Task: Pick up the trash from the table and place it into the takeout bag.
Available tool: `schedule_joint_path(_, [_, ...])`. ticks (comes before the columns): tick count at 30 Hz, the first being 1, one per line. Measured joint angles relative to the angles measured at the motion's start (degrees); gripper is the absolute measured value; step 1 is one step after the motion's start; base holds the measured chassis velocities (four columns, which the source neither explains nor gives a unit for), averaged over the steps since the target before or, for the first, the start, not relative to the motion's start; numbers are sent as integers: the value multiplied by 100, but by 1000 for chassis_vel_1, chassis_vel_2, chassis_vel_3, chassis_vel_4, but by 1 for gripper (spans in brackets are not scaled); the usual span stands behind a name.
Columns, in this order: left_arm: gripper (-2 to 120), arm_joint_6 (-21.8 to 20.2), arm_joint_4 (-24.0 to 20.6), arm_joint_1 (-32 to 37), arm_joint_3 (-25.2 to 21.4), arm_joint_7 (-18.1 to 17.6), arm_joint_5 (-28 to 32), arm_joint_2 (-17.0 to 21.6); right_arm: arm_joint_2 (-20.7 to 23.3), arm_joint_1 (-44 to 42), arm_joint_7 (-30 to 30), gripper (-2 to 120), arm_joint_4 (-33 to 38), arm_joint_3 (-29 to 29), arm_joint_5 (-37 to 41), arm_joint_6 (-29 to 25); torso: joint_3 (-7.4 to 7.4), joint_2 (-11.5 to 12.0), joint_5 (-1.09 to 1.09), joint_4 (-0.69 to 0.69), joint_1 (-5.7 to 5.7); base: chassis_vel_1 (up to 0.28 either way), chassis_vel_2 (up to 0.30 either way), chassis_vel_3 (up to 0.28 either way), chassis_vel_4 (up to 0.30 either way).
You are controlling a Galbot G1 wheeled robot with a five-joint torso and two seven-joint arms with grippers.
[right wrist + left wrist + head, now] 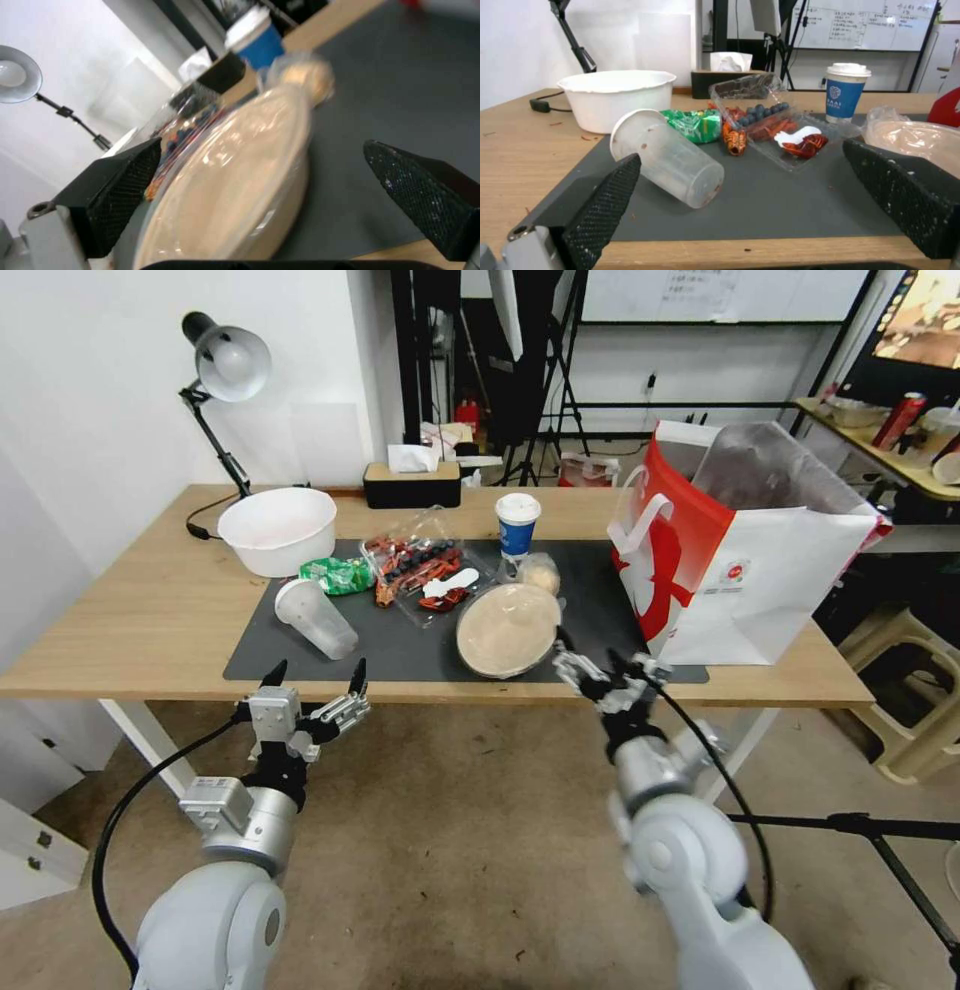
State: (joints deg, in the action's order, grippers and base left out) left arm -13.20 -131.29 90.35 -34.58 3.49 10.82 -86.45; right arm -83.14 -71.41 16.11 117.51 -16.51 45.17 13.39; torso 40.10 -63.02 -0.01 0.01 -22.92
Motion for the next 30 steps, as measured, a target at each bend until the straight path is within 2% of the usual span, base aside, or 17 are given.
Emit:
schedule_joint_path(8, [100,43,-3,42,-13,-6,-42,-41,-123,461,605,98,-336,185,447,357,0,0,0,-1,0,0,0,0,0])
schedule_joint_path(11, [100,73,-3,59,-13,-9,-59,-54,-172,535,777,84,-455,223,527,435,0,0,0,-1,0,0,0,0,0])
schedule_joint_path(12, [100,73,-3,59,-13,-9,-59,-54,-172,535,777,84,-455,223,527,435,0,0,0,-1,0,0,0,0,0])
schedule_joint_path(15, [100,110,5,66,-16,-12,-73,-55,-203,538,816,68,-491,235,542,442,0,0,1,-1,0,0,0,0,0])
schedule_joint_path(18, [100,125,13,67,-15,-13,-83,-61,-206,524,828,62,-490,236,543,442,0,0,1,-1,0,0,0,0,0])
schedule_joint_path(19, [100,137,28,70,-8,-13,-89,-69,-207,503,842,53,-476,236,546,451,0,0,1,-1,0,0,0,0,0])
schedule_joint_path(20, [100,137,28,70,-8,-13,-89,-69,-207,503,842,53,-476,236,546,451,0,0,1,-1,0,0,0,0,0])
schedule_joint_path(23, [100,152,41,73,6,-14,-96,-73,-205,469,879,39,-449,228,546,484,0,0,1,-1,0,0,0,0,0])
schedule_joint_path(24, [100,152,41,73,6,-14,-96,-73,-205,469,879,39,-449,228,546,484,0,0,1,-1,0,0,0,0,0])
schedule_joint_path(26, [100,152,48,72,15,-15,-96,-70,-207,445,900,28,-433,217,542,494,0,0,1,-1,0,0,0,0,0])
schedule_joint_path(28, [100,153,50,72,16,-15,-96,-68,-209,436,903,26,-420,211,540,495,0,0,1,-1,0,0,0,0,0])
schedule_joint_path(30, [100,154,57,70,18,-15,-96,-53,-215,407,907,16,-375,196,534,495,0,0,1,-1,0,0,0,0,0])
